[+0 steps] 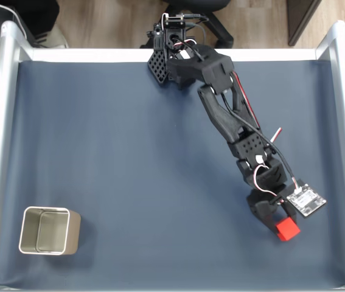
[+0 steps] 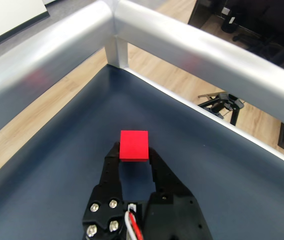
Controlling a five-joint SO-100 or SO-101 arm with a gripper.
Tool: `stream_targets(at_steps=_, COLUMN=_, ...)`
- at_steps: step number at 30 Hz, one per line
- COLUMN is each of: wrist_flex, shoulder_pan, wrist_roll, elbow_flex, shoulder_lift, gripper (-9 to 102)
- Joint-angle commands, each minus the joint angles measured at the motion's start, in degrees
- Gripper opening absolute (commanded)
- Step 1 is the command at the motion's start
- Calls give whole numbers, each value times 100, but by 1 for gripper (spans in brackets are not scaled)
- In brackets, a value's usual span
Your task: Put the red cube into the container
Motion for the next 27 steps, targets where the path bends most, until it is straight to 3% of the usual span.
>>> stream_targets(at_steps=1, wrist_flex=308, shoulder_pan=202, wrist_roll=62, elbow_flex=246, shoulder_lift=1090, gripper=0)
stream_targets(at_steps=16, wrist_flex=800, shoulder_pan=2145, wrist_roll=-413, elbow_flex=2268, shoulder_lift=3779, gripper=0)
stream_targets(at_steps=27, wrist_flex=791, shoulder_pan=3858, wrist_roll=-510, elbow_flex=2074, shoulder_lift=3938, gripper=0)
